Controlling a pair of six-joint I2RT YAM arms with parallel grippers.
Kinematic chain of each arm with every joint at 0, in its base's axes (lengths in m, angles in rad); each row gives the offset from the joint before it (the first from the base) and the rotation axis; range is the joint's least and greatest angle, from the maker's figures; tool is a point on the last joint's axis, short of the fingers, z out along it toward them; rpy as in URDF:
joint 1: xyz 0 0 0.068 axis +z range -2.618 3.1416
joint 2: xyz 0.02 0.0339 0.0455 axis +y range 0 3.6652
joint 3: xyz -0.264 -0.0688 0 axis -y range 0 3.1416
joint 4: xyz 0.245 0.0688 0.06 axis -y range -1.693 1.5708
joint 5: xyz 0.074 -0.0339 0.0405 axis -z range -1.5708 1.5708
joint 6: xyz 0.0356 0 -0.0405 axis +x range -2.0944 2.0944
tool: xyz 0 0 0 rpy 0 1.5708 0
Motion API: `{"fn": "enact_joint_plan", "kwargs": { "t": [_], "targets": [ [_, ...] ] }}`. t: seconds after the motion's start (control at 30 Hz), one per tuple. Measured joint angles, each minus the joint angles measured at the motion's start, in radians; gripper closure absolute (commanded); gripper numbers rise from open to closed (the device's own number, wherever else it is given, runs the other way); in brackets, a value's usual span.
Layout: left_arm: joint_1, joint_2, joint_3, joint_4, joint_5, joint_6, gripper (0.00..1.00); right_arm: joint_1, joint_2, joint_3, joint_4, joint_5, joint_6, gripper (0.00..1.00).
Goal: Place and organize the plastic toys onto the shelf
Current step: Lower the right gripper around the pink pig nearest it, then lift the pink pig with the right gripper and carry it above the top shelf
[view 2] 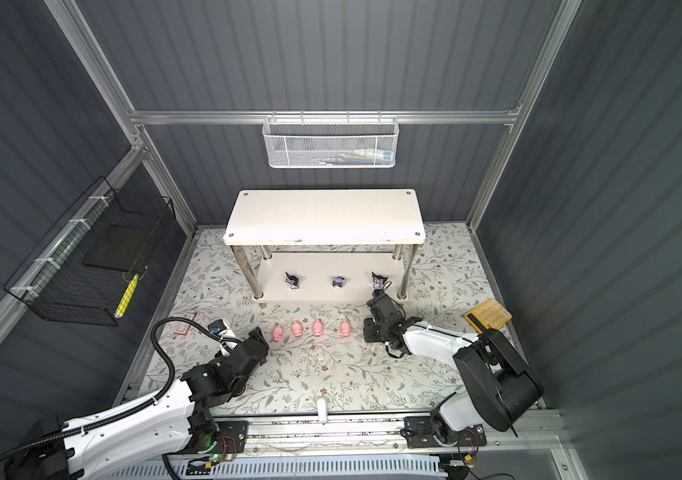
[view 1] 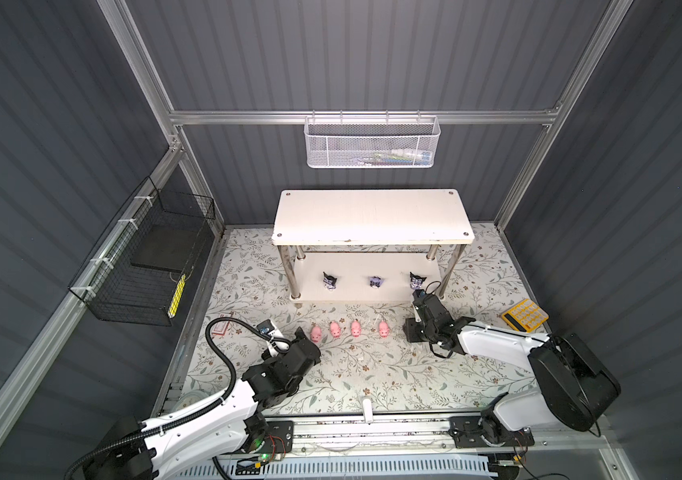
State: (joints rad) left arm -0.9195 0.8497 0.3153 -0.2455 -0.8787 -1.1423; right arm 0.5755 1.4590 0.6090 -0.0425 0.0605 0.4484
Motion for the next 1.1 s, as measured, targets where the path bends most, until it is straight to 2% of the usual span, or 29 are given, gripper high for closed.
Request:
{"fn": "enact_joint_plan", "kwargs": {
  "t": [0.37,0.67,0.9,1.1],
  "targets": [
    [0.005,-0.009,-0.004,0.001,0.002,-0.006,0.19,0.0,-0.033,0.008,-0.062,0.013,0.008,0.71],
    [0.011,-0.003,-0.005,0.008,0.013,-0.006,0.19,0.0,-0.301,0.066,-0.307,-0.014,0.015,0.72],
    [0.024,0.003,-0.005,0.037,0.02,0.015,0.18,0.01,-0.501,0.291,-0.64,-0.027,0.007,0.72],
    [0.028,0.045,-0.004,0.094,0.031,0.077,0.17,0.034,-0.517,0.581,-0.847,-0.006,-0.021,0.72]
  ]
}}
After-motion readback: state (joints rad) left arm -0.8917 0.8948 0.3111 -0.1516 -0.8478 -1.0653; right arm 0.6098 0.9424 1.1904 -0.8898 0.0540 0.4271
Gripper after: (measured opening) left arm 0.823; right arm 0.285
